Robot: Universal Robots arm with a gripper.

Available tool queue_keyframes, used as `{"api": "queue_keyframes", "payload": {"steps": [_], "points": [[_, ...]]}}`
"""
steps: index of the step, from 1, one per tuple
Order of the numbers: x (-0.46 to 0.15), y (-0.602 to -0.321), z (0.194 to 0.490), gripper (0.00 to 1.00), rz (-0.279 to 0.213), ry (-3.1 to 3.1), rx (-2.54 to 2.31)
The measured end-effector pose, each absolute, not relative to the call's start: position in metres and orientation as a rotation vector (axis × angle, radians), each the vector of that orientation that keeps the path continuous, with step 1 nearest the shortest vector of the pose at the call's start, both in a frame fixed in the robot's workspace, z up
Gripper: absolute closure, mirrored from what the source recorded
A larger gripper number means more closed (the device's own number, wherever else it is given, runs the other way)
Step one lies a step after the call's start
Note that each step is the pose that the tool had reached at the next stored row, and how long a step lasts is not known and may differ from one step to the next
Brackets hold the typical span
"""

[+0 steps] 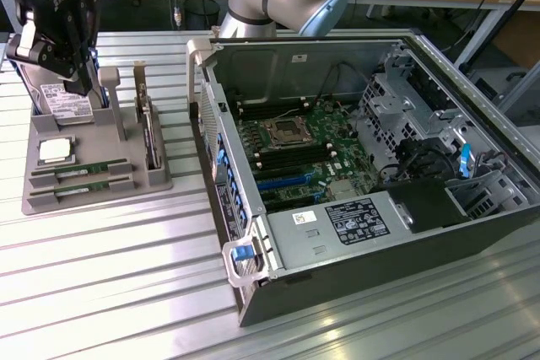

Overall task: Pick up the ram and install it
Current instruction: 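Pick up the ram and move it above insertion slot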

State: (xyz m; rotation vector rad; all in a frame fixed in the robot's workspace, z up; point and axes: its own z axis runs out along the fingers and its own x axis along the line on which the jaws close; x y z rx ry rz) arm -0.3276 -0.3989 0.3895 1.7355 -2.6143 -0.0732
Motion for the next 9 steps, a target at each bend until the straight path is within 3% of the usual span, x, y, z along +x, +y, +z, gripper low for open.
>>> {"api": "queue_keyframes", "payload": {"steps": [9], "points": [[-0.3276, -0.3989, 0.3895, 0.90, -0.073, -2.567, 1.802]]}}
